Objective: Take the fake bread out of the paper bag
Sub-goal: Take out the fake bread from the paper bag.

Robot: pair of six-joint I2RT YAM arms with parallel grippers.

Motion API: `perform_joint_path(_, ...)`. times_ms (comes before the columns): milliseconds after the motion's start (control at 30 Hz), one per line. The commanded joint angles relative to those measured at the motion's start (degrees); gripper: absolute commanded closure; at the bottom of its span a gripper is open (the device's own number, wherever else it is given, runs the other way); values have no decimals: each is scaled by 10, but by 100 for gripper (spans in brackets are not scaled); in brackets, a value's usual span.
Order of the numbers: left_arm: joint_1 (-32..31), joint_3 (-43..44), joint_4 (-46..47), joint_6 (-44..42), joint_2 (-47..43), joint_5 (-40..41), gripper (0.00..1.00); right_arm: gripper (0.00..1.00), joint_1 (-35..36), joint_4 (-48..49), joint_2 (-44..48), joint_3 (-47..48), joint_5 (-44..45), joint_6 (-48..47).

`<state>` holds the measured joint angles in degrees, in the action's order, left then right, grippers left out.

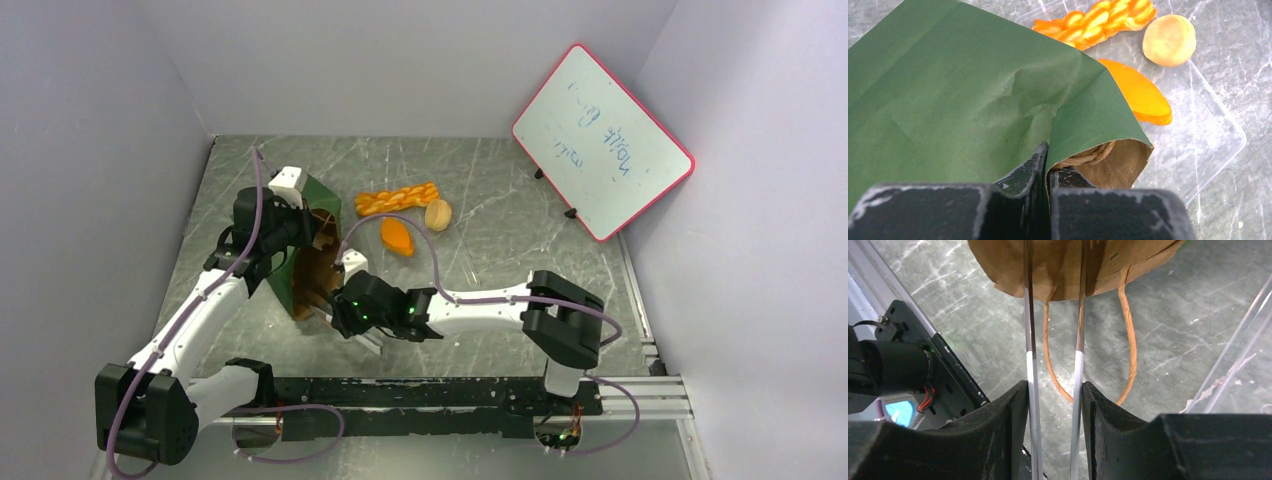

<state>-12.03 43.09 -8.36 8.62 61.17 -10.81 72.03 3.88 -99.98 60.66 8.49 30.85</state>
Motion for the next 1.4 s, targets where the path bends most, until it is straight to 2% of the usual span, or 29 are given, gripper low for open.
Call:
perform_joint_path(0, 4, -8, 33, 22, -11, -31, 93, 55, -1, 37, -30, 39, 16, -8)
perform_joint_path(267, 4, -17, 41, 30, -13, -38, 93, 54, -1, 56, -81, 82, 34, -10)
perform_joint_path(567, 3, -25, 43, 37, -18, -31, 93, 52, 5, 24, -125, 119, 95, 27)
perform_joint_path(1067, -2, -30, 44, 44, -16, -20, 93, 51, 23, -24, -207, 200, 131, 25)
perform_joint_path(1133, -2, -30, 43, 44, -15, -18, 93, 55, 23, -22, -207, 198, 133, 24)
perform_joint_path(1267, -2, -27, 34, 45, -16, 2, 93, 76, 23, -18, -193, 187, 137, 18)
perform_joint_path(1367, -2, -21, 22, 47, -16, 27, 93, 81, 23, -16, -166, 168, 150, 17)
